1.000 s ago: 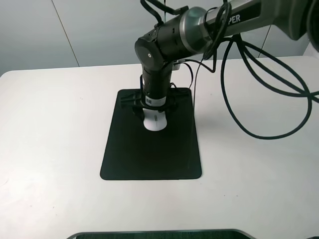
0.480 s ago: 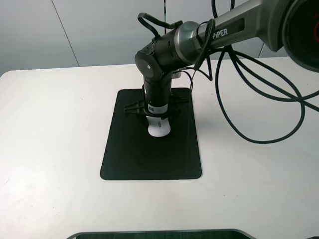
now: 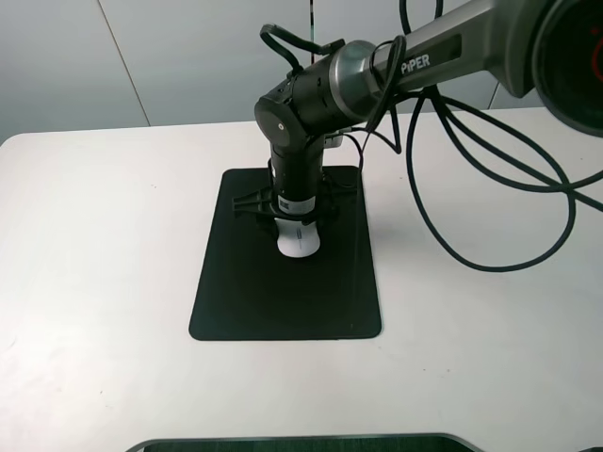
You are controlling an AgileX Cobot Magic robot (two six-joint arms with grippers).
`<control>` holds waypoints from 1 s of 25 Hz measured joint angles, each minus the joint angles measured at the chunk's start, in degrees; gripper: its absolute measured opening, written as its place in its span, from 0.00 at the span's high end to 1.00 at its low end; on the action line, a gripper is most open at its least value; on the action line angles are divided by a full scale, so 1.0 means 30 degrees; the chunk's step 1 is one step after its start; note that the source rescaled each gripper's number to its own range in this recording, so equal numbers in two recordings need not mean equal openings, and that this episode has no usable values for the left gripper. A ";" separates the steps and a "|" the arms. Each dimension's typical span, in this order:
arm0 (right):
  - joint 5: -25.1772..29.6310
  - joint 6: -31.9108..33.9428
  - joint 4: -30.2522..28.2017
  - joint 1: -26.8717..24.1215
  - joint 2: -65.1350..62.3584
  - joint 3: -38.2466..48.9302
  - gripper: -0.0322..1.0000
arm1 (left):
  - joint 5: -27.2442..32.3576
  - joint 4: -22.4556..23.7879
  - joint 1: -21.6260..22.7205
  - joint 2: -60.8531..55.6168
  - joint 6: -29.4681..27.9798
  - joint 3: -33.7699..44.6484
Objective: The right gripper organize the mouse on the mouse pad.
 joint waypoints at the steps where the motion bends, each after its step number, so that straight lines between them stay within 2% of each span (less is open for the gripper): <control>1: 0.0000 0.0000 0.0000 0.0000 0.0000 0.0000 0.96 | 0.0000 0.0000 0.0000 0.0000 0.0000 0.0000; 3: 0.0000 0.0000 0.0000 0.0000 0.0000 0.0000 0.95 | 0.0000 0.0000 0.0000 0.0000 0.0000 0.0000; 4: 0.0000 0.0000 0.0000 0.0000 0.0000 0.0000 0.88 | 0.0000 0.0000 0.0000 0.0000 0.0000 0.0000; 6: -0.0043 -0.0036 0.0000 0.0000 0.0000 0.0000 0.58 | 0.0000 0.0000 0.0000 0.0000 0.0000 0.0000; 8: -0.0082 -0.0119 -0.0071 0.0000 0.0000 -0.0008 0.21 | 0.0000 0.0000 0.0000 0.0000 0.0000 0.0000; 9: -0.0082 -0.0148 -0.0144 0.0000 -0.0037 -0.0008 0.10 | 0.0000 0.0000 0.0000 0.0000 0.0000 0.0000; 10: -0.0082 -0.0194 -0.0253 0.0000 -0.0074 -0.0008 0.04 | 0.0000 0.0000 0.0000 0.0000 0.0000 0.0000; 12: -0.0082 -0.0293 -0.0427 0.0000 -0.0339 -0.0008 0.01 | 0.0000 0.0000 0.0000 0.0000 0.0000 0.0000; 19: 0.0105 -0.0375 -0.0474 0.0000 -0.1598 -0.0085 0.00 | 0.0000 0.0000 0.0000 0.0000 0.0000 0.0000; 25: 0.0415 -0.1788 -0.0319 -0.0120 -0.2966 -0.0085 0.00 | 0.0000 0.0000 0.0000 0.0000 0.0000 0.0000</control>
